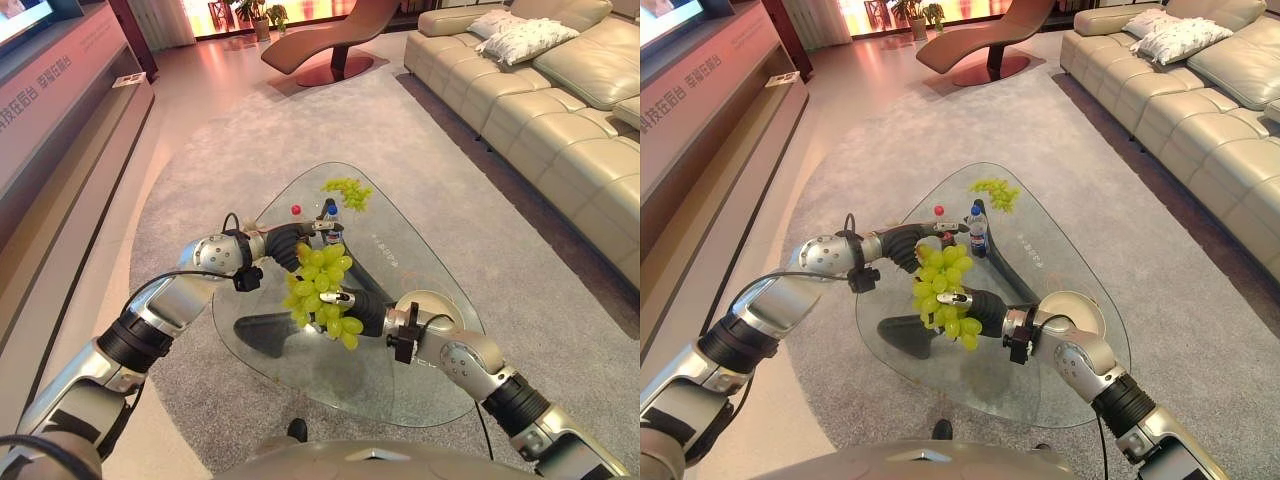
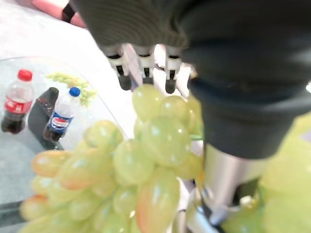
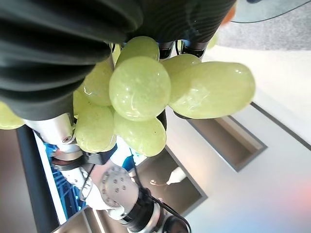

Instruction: Pick up fruits into the plate

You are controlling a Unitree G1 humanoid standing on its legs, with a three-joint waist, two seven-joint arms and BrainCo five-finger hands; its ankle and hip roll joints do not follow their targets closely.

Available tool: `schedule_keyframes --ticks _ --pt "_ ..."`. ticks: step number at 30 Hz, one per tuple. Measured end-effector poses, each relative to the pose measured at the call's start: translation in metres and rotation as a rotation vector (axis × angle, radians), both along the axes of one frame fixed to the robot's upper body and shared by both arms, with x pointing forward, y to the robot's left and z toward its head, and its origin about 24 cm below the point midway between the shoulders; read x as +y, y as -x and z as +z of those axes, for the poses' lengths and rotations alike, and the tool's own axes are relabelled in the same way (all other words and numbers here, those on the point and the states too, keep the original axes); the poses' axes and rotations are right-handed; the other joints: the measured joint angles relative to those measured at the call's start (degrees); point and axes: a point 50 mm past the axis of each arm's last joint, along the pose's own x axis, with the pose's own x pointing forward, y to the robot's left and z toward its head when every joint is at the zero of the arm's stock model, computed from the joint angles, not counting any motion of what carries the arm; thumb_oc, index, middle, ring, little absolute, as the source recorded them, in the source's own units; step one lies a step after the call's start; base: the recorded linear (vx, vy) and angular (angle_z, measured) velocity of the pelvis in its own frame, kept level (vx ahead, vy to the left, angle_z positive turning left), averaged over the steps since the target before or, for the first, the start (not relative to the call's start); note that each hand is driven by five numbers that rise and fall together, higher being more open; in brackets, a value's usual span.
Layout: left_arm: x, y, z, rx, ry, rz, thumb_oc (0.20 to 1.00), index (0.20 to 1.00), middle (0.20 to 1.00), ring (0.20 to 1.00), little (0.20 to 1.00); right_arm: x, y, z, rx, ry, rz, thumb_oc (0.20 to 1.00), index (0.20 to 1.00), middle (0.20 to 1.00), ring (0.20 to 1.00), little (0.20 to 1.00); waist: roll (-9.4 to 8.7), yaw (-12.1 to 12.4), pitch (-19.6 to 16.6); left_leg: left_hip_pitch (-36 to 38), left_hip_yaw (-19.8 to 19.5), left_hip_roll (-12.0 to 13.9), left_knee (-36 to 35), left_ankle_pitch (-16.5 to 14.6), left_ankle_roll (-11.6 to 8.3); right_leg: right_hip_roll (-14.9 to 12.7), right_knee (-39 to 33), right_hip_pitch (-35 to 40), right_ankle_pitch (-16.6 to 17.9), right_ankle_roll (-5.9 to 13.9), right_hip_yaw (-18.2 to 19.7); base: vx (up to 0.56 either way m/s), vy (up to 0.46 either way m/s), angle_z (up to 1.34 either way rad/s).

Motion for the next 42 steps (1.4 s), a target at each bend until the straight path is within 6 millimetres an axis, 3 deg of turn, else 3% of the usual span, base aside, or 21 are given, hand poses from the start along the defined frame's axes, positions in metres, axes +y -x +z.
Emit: schedule_keyframes --ticks 4,11,15,25,33,38,42 --pt "0.007 0.006 -0.011 0.054 0.049 0.032 1.0 1.0 1.0 1.0 1.0 -0.008 0.001 -0.003 0.012 -0.033 -0.073 0.2 0.2 0.2 0.2 0.2 0.04 0.6 0.0 0.0 0.0 0.0 0.0 0.0 0.03 0.0 0.0 0.0 0.0 0.01 0.0 0.0 0.0 0.0" --pt "0.03 0.031 -0.059 0.251 0.095 0.138 1.0 1.0 1.0 1.0 1.0 -0.041 -0.006 -0.004 -0.008 -0.057 -0.269 0.2 0.2 0.2 0.2 0.2 0.11 0.7 0.1 -0.1 -0.1 0.0 -0.1 -0.1 0.14 -0.1 0.0 0.0 -0.2 0.26 -0.2 0.0 0.0 0.0" --pt "0.054 0.043 -0.084 0.353 0.144 0.268 1.0 1.0 1.0 1.0 1.0 -0.057 -0.003 -0.006 -0.006 -0.087 -0.369 0.2 0.2 0.2 0.2 0.2 0.35 0.7 0.3 -0.4 -0.1 0.0 -0.1 -0.4 0.31 -0.1 -0.1 0.0 -0.3 0.33 -0.3 0.02 0.005 0.01" --pt "0.091 0.085 -0.152 0.565 0.281 0.606 1.0 1.0 1.0 1.0 1.0 -0.096 -0.001 -0.028 0.033 -0.073 -0.623 0.2 0.2 0.2 0.2 0.2 0.42 1.0 2.4 -1.3 -0.3 -0.1 0.0 -0.2 0.21 -0.2 -0.2 -0.8 -0.3 0.43 -0.6 0.01 0.003 0.01" --pt "0.1 0.126 -0.221 0.718 0.308 0.978 1.0 1.0 1.0 1.0 1.0 -0.12 -0.002 -0.048 0.06 0.057 -0.779 0.2 0.2 0.2 0.2 0.2 -0.13 0.8 6.0 -3.4 -1.2 -0.1 0.2 0.4 -0.02 -0.1 0.0 -2.5 -0.2 0.22 -1.6 -0.01 -0.04 0.06" --pt "0.097 0.136 -0.239 0.762 0.296 1.059 1.0 1.0 1.0 1.0 1.0 -0.132 -0.02 -0.044 0.029 0.094 -0.869 0.2 0.2 0.2 0.2 0.2 -0.1 1.0 10.2 -6.2 -1.6 0.0 0.3 1.5 -0.25 0.2 0.0 -5.1 0.3 0.09 -1.9 -0.08 -0.074 0.03" --pt "0.093 0.131 -0.242 0.763 0.274 1.043 1.0 1.0 1.0 1.0 1.0 -0.14 -0.04 -0.032 -0.021 0.112 -0.916 0.2 0.2 0.2 0.2 0.2 0.39 1.1 14.0 -9.2 -2.3 -0.1 1.2 1.9 -0.55 0.2 0.1 -7.6 0.6 0.2 -2.2 -0.06 -0.067 0.04"
